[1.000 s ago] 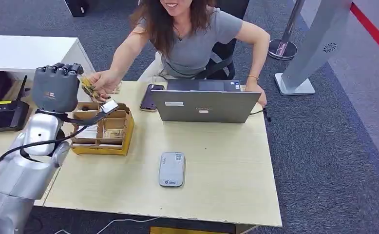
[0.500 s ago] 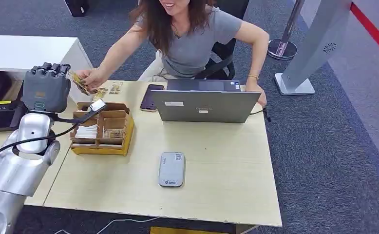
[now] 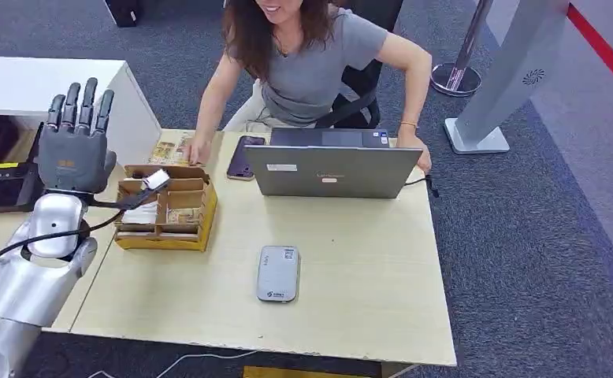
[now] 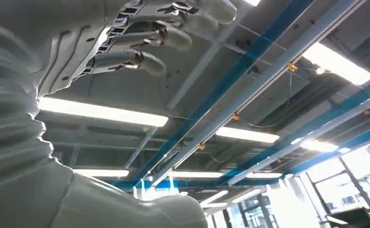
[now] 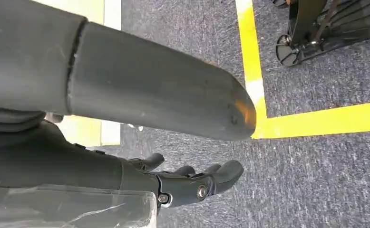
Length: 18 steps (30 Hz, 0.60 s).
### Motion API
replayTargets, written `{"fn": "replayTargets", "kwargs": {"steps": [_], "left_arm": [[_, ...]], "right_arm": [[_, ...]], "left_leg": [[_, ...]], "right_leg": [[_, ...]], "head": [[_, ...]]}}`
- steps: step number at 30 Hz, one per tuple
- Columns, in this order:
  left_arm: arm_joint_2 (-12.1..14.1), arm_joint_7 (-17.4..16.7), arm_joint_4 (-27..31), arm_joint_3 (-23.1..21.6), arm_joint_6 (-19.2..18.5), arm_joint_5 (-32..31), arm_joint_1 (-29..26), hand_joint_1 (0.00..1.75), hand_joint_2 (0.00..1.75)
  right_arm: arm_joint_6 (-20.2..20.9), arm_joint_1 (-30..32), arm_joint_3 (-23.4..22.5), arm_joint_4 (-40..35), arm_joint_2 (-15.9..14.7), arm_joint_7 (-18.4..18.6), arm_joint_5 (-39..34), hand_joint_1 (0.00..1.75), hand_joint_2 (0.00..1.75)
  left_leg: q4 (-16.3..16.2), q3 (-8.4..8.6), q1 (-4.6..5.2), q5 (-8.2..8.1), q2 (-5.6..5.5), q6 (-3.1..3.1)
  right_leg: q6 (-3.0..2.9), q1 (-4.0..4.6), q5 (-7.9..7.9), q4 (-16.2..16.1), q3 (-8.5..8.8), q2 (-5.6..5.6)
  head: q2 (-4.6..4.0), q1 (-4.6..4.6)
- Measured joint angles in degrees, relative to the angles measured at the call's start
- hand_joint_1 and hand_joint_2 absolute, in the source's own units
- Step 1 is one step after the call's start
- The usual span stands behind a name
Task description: Pass the card to the sensor for recognition and then transmit it.
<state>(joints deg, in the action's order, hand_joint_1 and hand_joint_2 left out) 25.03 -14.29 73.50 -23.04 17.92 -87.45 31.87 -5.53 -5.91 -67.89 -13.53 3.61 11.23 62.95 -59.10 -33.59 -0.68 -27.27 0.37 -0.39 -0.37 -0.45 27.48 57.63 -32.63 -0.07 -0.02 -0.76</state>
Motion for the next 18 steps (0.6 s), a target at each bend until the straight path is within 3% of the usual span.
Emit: {"fn": "replayTargets", "kwargs": {"steps": [14, 18], "left_arm": [[0.0, -0.16, 3.46, 0.02, 0.02, 0.0, -2.57, 0.0, 1.75], [0.22, -1.77, 16.86, 0.02, 0.52, 0.0, -9.6, 0.0, 1.75]], "right_arm": [[-0.09, 0.01, 0.0, 0.0, 0.0, 0.02, -0.66, 0.0, 0.0], [-0.81, 0.06, 0.0, -0.02, 0.15, 0.15, -0.55, 0.0, 0.0]], "left_leg": [[0.0, 0.0, 0.0, 0.0, 0.0, 0.0], [0.0, 0.0, 0.01, -0.03, 0.01, 0.03]], "right_leg": [[0.0, 0.0, 0.0, 0.0, 0.01, 0.0], [-0.01, 0.0, 0.02, -0.01, -0.01, 0.0]], "head": [[0.02, 0.0], [0.0, 0.0]]}}
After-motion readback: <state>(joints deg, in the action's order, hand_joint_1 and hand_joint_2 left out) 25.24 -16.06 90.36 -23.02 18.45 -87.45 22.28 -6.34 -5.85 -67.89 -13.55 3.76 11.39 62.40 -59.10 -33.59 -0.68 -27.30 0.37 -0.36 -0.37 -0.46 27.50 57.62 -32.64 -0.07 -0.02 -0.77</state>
